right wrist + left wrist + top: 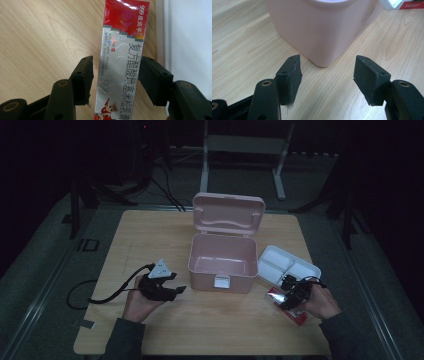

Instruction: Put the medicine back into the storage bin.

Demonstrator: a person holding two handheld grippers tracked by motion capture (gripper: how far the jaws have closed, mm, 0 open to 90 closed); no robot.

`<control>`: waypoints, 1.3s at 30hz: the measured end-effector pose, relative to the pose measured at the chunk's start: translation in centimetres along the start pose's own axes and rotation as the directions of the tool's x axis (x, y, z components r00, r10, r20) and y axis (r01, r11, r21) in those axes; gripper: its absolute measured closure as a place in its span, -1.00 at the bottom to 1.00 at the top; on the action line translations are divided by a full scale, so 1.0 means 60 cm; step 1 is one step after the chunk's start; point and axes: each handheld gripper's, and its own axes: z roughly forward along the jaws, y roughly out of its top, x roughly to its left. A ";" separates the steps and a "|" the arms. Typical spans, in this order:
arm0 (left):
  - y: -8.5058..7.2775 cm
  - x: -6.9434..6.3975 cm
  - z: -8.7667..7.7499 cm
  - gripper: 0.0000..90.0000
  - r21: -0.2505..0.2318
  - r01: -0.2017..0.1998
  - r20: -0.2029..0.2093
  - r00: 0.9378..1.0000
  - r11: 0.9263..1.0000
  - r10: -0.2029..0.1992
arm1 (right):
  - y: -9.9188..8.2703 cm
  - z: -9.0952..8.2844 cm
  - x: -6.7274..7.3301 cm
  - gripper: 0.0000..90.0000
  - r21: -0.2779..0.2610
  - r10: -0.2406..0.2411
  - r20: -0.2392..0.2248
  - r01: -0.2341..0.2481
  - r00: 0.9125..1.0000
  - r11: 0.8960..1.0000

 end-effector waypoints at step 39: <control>-0.001 -0.001 0.002 -0.14 0.003 0.002 0.004 1.000 1.000 -0.002 | 0.042 -0.072 0.001 0.15 0.038 -0.161 0.006 0.161 0.987 0.986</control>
